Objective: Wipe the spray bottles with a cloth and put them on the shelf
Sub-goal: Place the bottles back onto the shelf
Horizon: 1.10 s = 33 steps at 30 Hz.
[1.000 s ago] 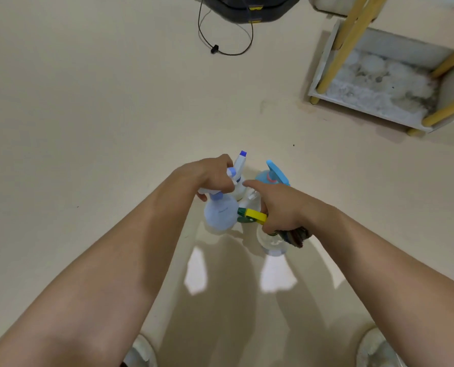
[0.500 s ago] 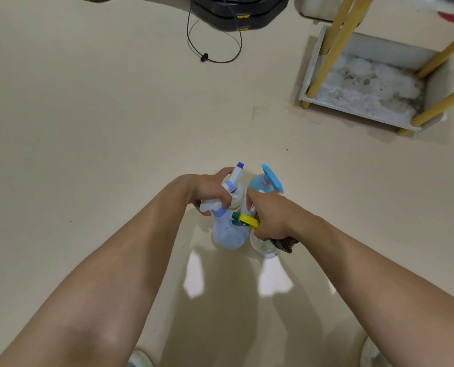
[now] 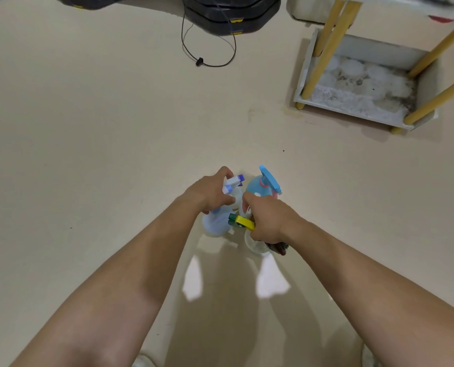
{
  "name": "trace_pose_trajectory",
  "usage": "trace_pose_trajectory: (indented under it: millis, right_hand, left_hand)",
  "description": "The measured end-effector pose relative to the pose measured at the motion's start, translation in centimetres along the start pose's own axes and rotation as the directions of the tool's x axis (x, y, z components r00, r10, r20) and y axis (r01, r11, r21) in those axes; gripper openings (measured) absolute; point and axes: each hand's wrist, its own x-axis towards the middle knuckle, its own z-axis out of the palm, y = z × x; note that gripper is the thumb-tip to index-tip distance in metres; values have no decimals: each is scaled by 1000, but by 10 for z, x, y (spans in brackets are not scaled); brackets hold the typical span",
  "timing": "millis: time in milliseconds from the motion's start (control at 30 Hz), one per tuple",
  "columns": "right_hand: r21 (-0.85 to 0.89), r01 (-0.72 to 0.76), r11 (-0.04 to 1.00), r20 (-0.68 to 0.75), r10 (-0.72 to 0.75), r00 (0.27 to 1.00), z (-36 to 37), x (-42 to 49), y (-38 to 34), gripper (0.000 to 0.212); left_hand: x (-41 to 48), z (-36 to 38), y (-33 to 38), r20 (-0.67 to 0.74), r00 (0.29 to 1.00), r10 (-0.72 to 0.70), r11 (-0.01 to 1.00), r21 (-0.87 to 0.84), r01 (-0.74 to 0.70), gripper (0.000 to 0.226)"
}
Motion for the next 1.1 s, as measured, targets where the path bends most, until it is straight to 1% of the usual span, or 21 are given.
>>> trace_pose_trajectory:
  millis: [100, 300, 467, 633, 733, 833, 900, 967, 1100]
  right_hand:
    - [20, -28, 999, -14, 28, 999, 0, -4, 1, 41]
    - [50, -42, 998, -55, 44, 998, -2, -28, -2, 39]
    - [97, -62, 993, -46, 67, 997, -22, -64, -17, 42]
    - [199, -80, 977, -51, 91, 994, -62, -131, -35, 40]
    - [251, -112, 961, -66, 133, 989, -99, -187, -46, 40]
    - [312, -147, 939, -93, 184, 979, -153, -250, -55, 40]
    - [350, -156, 924, -112, 207, 972, -197, -294, -60, 39]
    - [375, -156, 914, -129, 219, 967, -244, -336, -63, 39]
    - [363, -139, 921, -176, 215, 961, -343, -408, -63, 40]
  left_hand:
    - [-4, -1, -4, -50, 999, 13, 998, 57, -10, 48]
    - [-31, -12, -6, -81, 997, 12, 999, 51, -8, 46]
    - [-78, -28, 10, -119, 993, 9, 997, 79, 0, 46]
    - [-144, -54, 47, -164, 986, -21, 998, 59, 31, 44]
    - [-197, -81, 87, -159, 986, -46, 998, 41, 53, 43]
    - [-253, -120, 142, -150, 986, -73, 995, 54, 82, 43]
    - [-290, -148, 186, -143, 986, -86, 993, 68, 96, 43]
    - [-324, -176, 230, -124, 988, -94, 994, 47, 101, 42]
    - [-380, -228, 319, -105, 989, -102, 995, -18, 101, 39]
